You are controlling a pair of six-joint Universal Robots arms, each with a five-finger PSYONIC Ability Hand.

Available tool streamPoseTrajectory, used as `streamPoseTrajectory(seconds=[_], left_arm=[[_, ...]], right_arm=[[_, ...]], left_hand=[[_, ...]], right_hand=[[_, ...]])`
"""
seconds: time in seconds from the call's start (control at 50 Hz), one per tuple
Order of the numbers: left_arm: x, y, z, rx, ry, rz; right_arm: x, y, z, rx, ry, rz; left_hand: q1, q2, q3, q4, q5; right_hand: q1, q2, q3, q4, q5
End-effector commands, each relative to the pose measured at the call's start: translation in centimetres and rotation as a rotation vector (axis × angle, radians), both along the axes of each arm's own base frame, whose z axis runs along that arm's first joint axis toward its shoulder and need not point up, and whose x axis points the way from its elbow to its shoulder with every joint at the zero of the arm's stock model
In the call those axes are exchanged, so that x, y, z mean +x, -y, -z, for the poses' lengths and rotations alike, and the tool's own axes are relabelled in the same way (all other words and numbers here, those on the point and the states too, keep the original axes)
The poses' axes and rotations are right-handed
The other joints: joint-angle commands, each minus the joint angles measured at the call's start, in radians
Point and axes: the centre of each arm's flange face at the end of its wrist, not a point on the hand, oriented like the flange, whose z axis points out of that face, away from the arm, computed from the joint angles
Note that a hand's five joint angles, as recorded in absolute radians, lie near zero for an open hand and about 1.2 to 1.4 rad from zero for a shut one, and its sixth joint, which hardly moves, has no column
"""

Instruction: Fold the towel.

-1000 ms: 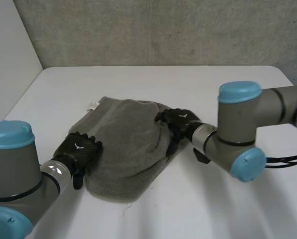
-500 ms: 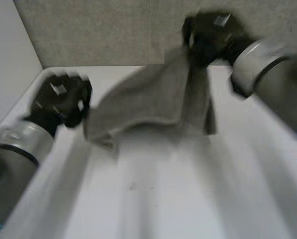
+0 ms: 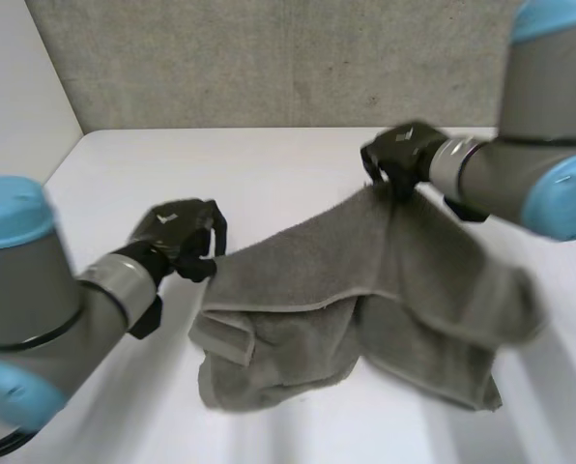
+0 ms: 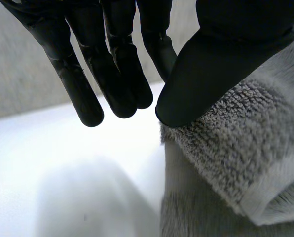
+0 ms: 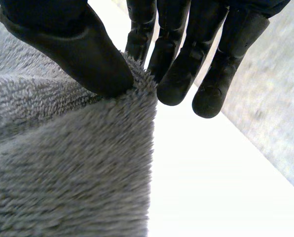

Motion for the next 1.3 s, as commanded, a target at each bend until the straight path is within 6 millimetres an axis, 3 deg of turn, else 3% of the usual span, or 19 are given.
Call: streamPoseTrajectory(seconds=[0.02,0.04,0.06,0.1,0.16,0.22,0.36,0.4,0.44,0.5,0.56,0.6,0.68,0.94,1.04,1.08,1.1,1.14,1.3], left_arm=[[-2.1,5.2,3.1,0.007,0.016,-0.02],[-2.5,6.2,3.1,-0.011,0.01,-0.027],[-2.5,6.2,3.1,-0.011,0.01,-0.027],[-2.7,7.3,2.4,-0.042,-0.002,-0.042],[-2.3,7.2,1.5,-0.046,0.003,-0.068],[-2.0,6.7,0.4,-0.055,0.004,-0.084],[0.1,2.7,-3.4,-0.089,0.001,-0.126],[0.4,1.9,-3.8,-0.092,0.0,-0.124],[0.7,1.1,-3.7,-0.084,0.004,-0.124],[1.0,-0.4,-3.2,-0.057,0.016,-0.115],[0.7,-2.0,-2.3,-0.029,0.036,-0.094],[0.5,-2.6,-2.0,-0.021,0.044,-0.088],[-0.1,-3.0,-1.5,-0.026,0.058,-0.097],[-3.1,0.7,1.3,-0.054,0.044,-0.085],[-4.0,2.2,3.3,-0.032,0.059,-0.086],[-4.2,2.6,4.0,-0.025,0.065,-0.087],[-4.4,2.8,4.6,-0.015,0.072,-0.088],[-4.5,3.1,5.1,-0.01,0.076,-0.091],[-4.5,3.9,6.5,-0.013,0.113,-0.122]], right_arm=[[1.3,3.7,6.4,-0.072,-0.063,0.06],[1.6,3.8,6.5,-0.091,-0.06,0.067],[1.6,3.9,6.1,-0.104,-0.057,0.081],[1.5,3.7,5.4,-0.111,-0.052,0.095],[0.8,2.9,2.6,-0.117,-0.02,0.134],[-1.0,1.4,0.7,-0.041,0.012,0.174],[-5.1,-2.8,-1.4,-0.019,0.035,0.19],[-5.5,-4.0,-1.2,-0.026,0.046,0.164],[-5.8,-6.9,-0.2,-0.039,0.034,0.082],[-6.1,-8.3,0.7,-0.043,0.0,0.039],[-6.9,-10.9,3.0,-0.052,-0.117,-0.033],[-7.7,-13.0,6.0,-0.058,-0.266,-0.107],[-8.8,-14.3,8.5,-0.069,-0.386,-0.168],[-10.0,-13.6,12.7,-0.204,-0.447,-0.156],[-9.7,-12.6,13.5,-0.261,-0.437,-0.139],[-9.6,-12.3,14.0,-0.274,-0.433,-0.138],[-9.6,-12.3,14.0,-0.274,-0.433,-0.138],[-9.5,-11.9,13.9,-0.303,-0.426,-0.128],[-9.4,-11.3,12.3,-0.381,-0.394,-0.096]], left_hand=[[0.212,0.179,0.18,0.179,0.202],[0.212,0.179,0.18,0.179,0.202],[0.212,0.179,0.18,0.179,0.202],[-0.573,-0.606,-0.605,-0.606,-0.584],[-0.817,-0.85,-0.849,-0.85,-0.827],[-0.944,-0.977,-0.976,-0.977,-0.955],[-0.947,-0.98,-0.98,-0.98,-0.958],[-0.939,-0.971,-0.971,-0.971,-0.949],[-0.93,-0.962,-0.962,-0.962,-0.94],[-0.921,-0.954,-0.953,-0.953,-0.931],[-0.918,-0.951,-0.95,-0.95,-0.928],[-0.918,-0.951,-0.95,-0.95,-0.928],[-0.918,-0.951,-0.95,-0.95,-0.928],[-0.815,-0.848,-0.848,-0.848,-0.826],[-0.756,-0.789,-0.789,-0.789,-0.767],[-0.739,-0.772,-0.771,-0.771,-0.749],[-0.736,-0.769,-0.768,-0.768,-0.746],[-0.736,-0.769,-0.768,-0.768,-0.746],[-0.698,-0.73,-0.73,-0.73,-0.708]], right_hand=[[-0.851,-0.895,-0.916,-0.914,-0.924],[-1.099,-1.143,-1.164,-1.163,-1.172],[-1.099,-1.143,-1.164,-1.163,-1.172],[-1.099,-1.143,-1.164,-1.163,-1.172],[-1.099,-1.143,-1.164,-1.163,-1.172],[-1.099,-1.143,-1.164,-1.163,-1.172],[-1.099,-1.143,-1.164,-1.163,-1.172],[-1.099,-1.143,-1.164,-1.163,-1.172],[-1.075,-1.118,-1.14,-1.138,-1.147],[-1.054,-1.097,-1.119,-1.117,-1.126],[-1.048,-1.091,-1.113,-1.111,-1.12],[-1.045,-1.089,-1.11,-1.108,-1.117],[-1.045,-1.089,-1.11,-1.108,-1.117],[-0.851,-0.895,-0.916,-0.914,-0.924],[-0.628,-0.672,-0.693,-0.691,-0.701],[-0.269,-0.313,-0.334,-0.332,-0.342],[-0.267,-0.311,-0.332,-0.33,-0.339],[0.12,0.077,0.055,0.057,0.048],[0.122,0.079,0.057,0.059,0.05]])
